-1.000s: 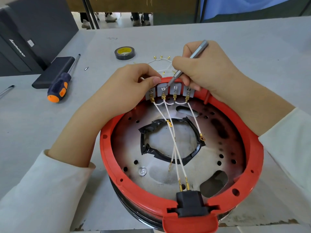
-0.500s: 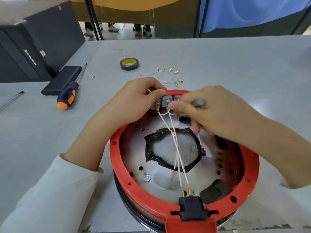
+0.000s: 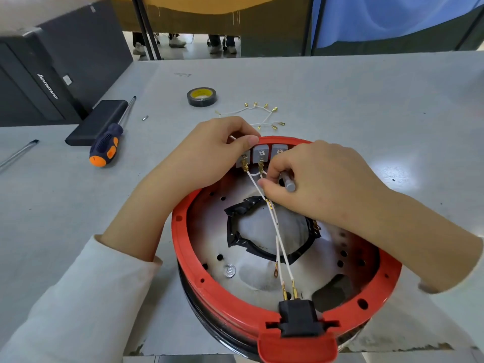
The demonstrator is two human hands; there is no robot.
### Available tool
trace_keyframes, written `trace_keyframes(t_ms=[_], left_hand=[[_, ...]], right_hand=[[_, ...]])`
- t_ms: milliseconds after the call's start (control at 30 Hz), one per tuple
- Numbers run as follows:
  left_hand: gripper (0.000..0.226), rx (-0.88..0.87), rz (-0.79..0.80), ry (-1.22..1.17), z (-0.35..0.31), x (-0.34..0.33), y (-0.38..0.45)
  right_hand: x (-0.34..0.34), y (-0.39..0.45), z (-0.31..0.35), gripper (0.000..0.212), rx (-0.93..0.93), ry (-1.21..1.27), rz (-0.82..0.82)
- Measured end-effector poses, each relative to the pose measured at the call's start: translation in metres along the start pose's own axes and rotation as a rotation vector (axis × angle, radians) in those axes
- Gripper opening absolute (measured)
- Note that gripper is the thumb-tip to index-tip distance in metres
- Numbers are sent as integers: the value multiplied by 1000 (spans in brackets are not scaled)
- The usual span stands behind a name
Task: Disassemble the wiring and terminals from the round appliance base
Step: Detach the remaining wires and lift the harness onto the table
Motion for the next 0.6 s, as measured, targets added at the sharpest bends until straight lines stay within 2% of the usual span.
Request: trace_keyframes(t_ms=[167,300,467,600], left_hand=[[14,-5,1,4,0,-1,0],[14,-11,-1,-2,1,0,1],[14,-22,3,2,4,-1,2],[25,-96,-177,-127,-6,13,-2]], right_hand=[[-5,3,-4,19,-46,92,118],[-4,7,-7,14,-103,194,146],[2,3,-11,21,-138,333,196],[18,5,-19,13,-144,530,96]])
Point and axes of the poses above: each hand's wrist, its own y-axis towards the middle knuckle, its own x-axis out of the back of the hand, z = x × y, the point moved 7 cm from there along y, towards the middle knuckle, and after that the axes turned 9 degrees about -x, right-handed, at the moved point
